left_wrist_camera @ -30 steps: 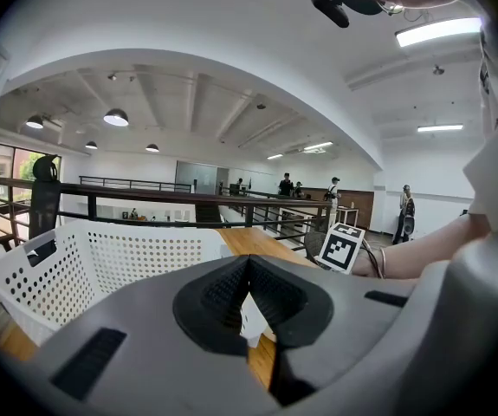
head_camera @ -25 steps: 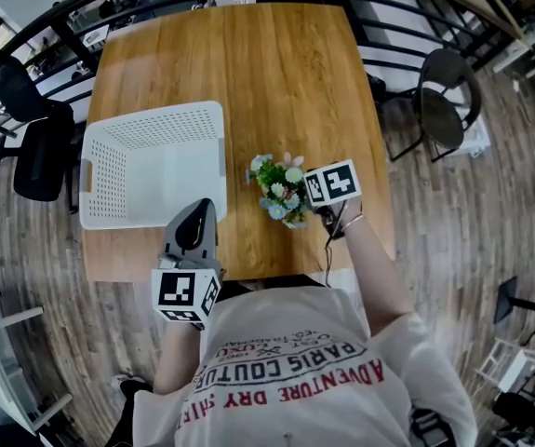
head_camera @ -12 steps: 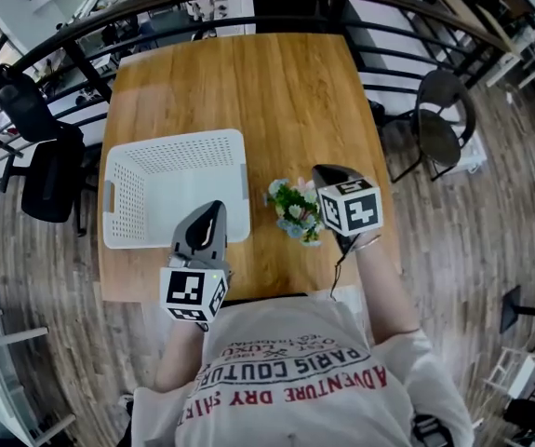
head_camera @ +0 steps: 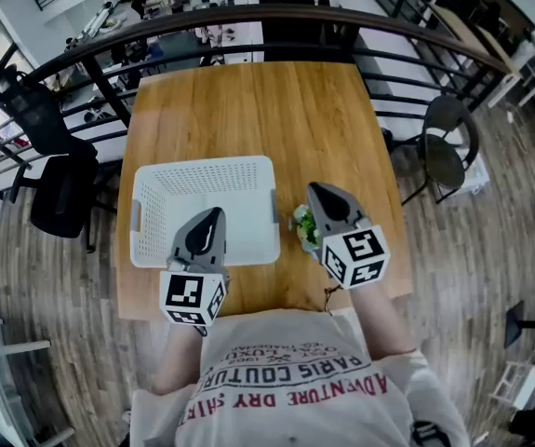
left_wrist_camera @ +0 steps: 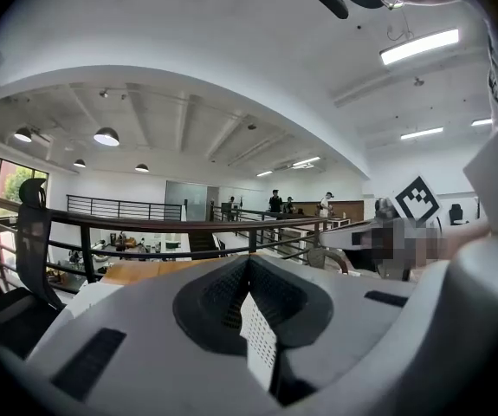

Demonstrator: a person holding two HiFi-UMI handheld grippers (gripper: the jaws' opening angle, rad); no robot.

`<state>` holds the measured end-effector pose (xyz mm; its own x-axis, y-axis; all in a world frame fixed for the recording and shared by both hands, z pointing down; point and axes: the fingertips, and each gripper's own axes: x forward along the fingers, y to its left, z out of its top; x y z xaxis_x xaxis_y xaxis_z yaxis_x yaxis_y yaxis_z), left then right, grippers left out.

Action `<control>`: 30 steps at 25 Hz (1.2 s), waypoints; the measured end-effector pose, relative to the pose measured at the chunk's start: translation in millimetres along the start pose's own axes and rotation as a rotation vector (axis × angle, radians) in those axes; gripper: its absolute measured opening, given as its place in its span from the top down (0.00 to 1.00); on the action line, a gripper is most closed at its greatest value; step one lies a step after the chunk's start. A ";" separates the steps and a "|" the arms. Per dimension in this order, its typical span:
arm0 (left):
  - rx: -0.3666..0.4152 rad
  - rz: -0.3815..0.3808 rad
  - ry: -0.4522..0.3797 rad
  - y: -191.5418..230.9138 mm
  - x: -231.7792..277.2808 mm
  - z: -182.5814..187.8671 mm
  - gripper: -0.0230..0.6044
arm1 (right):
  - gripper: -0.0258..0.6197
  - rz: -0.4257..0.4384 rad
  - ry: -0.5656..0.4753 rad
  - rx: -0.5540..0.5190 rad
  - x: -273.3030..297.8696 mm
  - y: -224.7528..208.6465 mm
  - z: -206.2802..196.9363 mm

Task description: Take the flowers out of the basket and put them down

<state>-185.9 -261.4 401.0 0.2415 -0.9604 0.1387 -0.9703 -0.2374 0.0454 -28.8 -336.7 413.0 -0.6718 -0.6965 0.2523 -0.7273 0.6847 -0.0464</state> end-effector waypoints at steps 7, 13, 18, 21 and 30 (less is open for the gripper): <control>-0.005 -0.001 -0.030 22.5 -14.2 4.5 0.92 | 0.92 -0.012 -0.129 -0.117 -4.4 34.2 9.7; -0.006 0.009 -0.045 33.2 -21.4 7.9 0.92 | 0.92 -0.024 -0.113 -0.145 0.7 43.3 4.9; -0.013 0.014 -0.037 32.1 -24.6 5.3 0.92 | 0.92 -0.007 -0.114 -0.150 1.7 49.0 5.5; -0.012 0.014 -0.035 28.5 -28.1 4.2 0.92 | 0.92 -0.021 -0.107 -0.152 -0.9 50.3 7.6; -0.016 0.030 -0.025 31.9 -36.1 -0.2 0.92 | 0.92 -0.013 -0.101 -0.150 1.0 56.8 11.1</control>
<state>-225.6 -234.3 397.7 0.2116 -0.9705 0.1155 -0.9769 -0.2061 0.0572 -72.3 -300.9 399.9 -0.6785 -0.7185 0.1532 -0.7121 0.6945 0.1033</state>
